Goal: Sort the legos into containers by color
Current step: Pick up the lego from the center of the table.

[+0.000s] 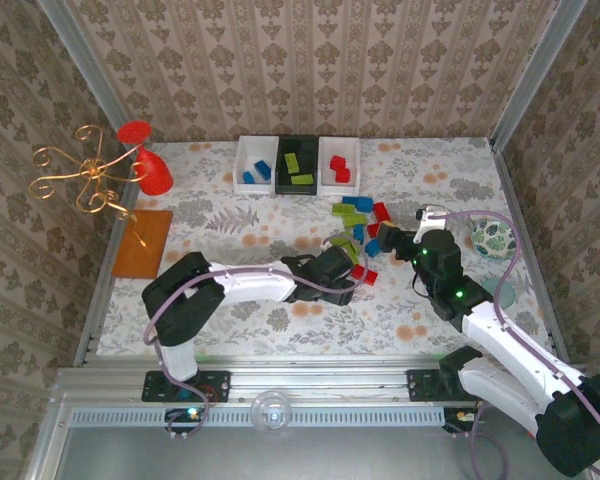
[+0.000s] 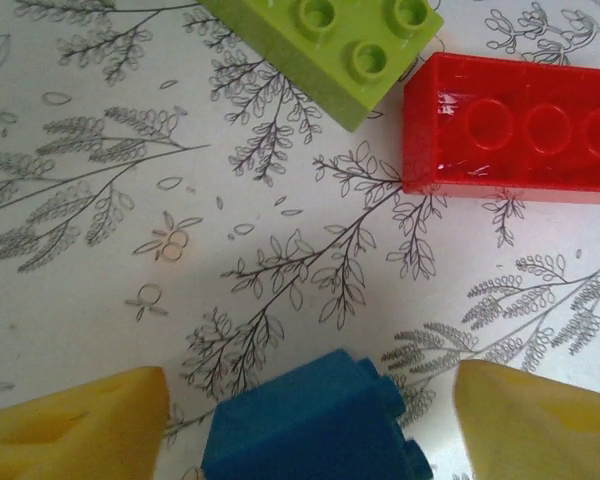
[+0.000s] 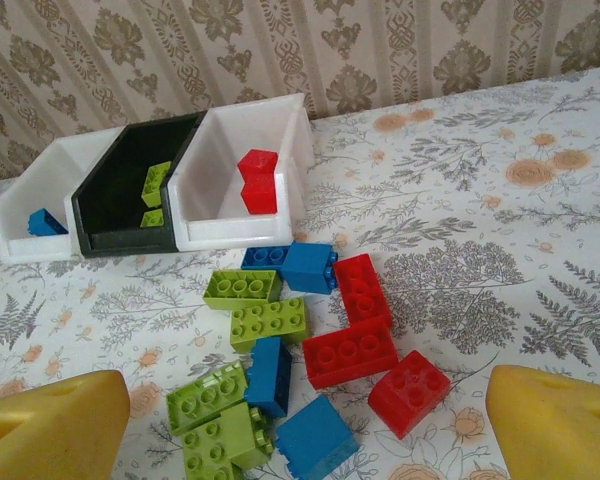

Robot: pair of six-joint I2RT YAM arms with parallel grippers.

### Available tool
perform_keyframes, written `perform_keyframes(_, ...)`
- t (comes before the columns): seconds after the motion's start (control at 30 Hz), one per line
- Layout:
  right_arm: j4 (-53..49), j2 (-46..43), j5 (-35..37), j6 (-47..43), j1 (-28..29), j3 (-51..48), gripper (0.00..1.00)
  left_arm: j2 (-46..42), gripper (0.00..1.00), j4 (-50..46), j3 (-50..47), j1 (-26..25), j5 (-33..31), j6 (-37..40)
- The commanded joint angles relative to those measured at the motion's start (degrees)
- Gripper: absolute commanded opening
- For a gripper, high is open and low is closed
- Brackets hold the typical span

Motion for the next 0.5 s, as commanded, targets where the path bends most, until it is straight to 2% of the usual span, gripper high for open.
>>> perform_keyframes(0.0,0.75,0.10,-0.67,1.29,-0.29,-0.74,0.93,1.77,0.70,-1.25,1.62,-0.25,-0.50,-0.42)
perform_keyframes(0.23,0.84,0.29,-0.74,1.04,-0.24,-0.74,0.93,3.02,0.56,-2.92,2.29,-1.33,-3.77,-1.17)
perform_keyframes(0.37,0.93,0.54,-0.61,1.04,-0.28,-0.78,0.93,-1.85,0.47,-1.25,-1.26,-0.32,-8.01,-1.39)
perform_keyframes(0.47,1.11,1.00,-0.88,1.03,-0.28,-0.73,0.93,-6.67,0.43,-0.02,-4.25,2.79,-9.18,-0.02)
